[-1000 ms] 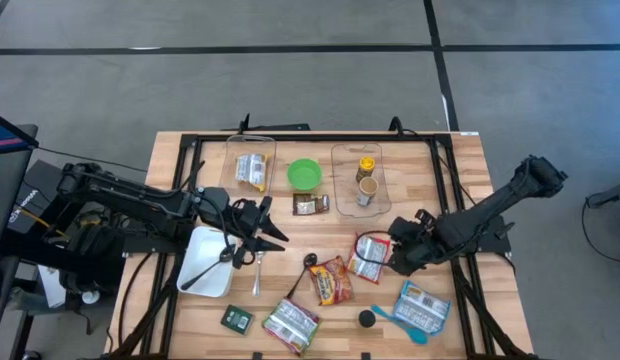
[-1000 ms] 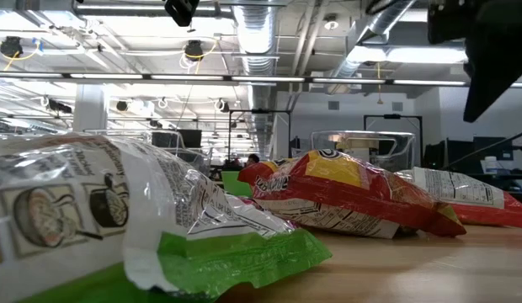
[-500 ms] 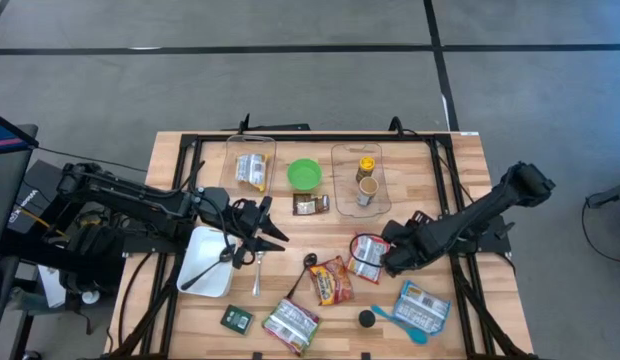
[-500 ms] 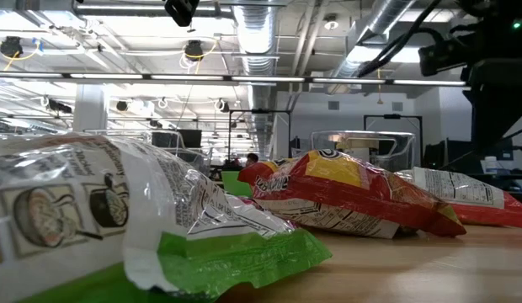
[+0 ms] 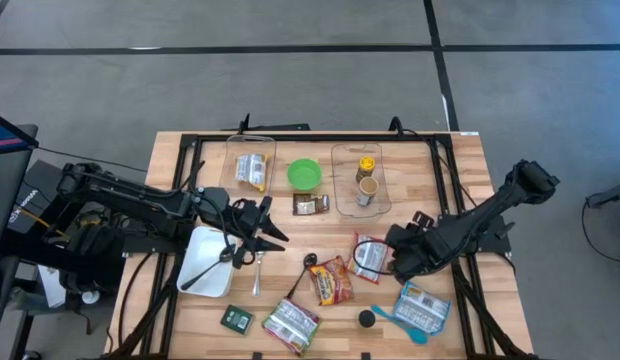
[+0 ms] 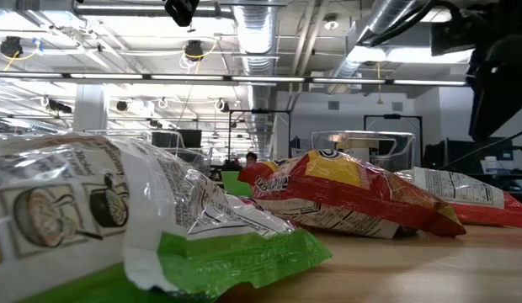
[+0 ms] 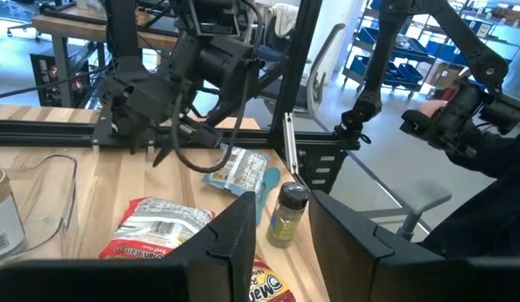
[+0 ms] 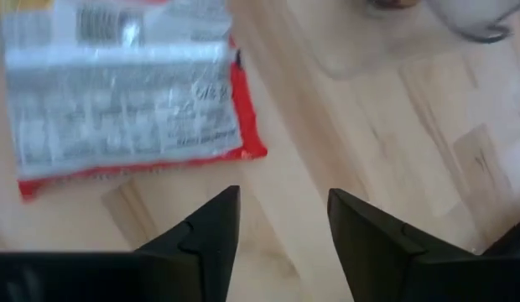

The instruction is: Pick & Place Food Item

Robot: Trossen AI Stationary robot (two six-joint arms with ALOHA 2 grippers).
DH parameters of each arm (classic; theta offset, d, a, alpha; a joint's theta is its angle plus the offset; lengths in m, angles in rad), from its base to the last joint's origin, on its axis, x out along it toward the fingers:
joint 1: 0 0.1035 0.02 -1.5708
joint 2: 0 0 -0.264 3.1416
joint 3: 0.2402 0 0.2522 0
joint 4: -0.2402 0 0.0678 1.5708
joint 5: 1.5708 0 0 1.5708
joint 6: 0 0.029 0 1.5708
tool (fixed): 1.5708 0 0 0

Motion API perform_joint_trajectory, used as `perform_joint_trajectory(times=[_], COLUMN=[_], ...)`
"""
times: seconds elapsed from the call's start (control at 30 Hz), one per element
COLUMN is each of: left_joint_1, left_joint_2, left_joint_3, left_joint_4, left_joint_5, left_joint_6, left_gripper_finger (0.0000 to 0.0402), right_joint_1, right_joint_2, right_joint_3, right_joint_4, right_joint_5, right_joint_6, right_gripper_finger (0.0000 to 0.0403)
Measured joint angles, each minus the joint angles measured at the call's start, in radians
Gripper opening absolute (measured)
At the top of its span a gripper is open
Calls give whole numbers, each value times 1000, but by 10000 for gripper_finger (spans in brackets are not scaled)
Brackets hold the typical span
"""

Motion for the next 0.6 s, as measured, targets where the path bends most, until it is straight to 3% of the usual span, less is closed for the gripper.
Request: perform_joint_trajectory(times=[0.2, 0.4, 0.6], left_joint_1=[0, 0, 0], left_joint_2=[0, 0, 0], left_joint_3=[0, 0, 0], left_joint_4=[0, 0, 0], left_joint_5=[0, 0, 0], left_joint_6=[0, 0, 0], left_gripper_finger=[108, 108, 108], right_joint_1=[0, 19, 25], right_joint_2=[13, 14, 13], right_joint_3=[0, 0, 0], right_joint_4=[-2, 93, 265], right_joint_5=[-108, -47, -56], right_joint_6=[-134, -395, -651], right_gripper_finger=[167, 167, 167])
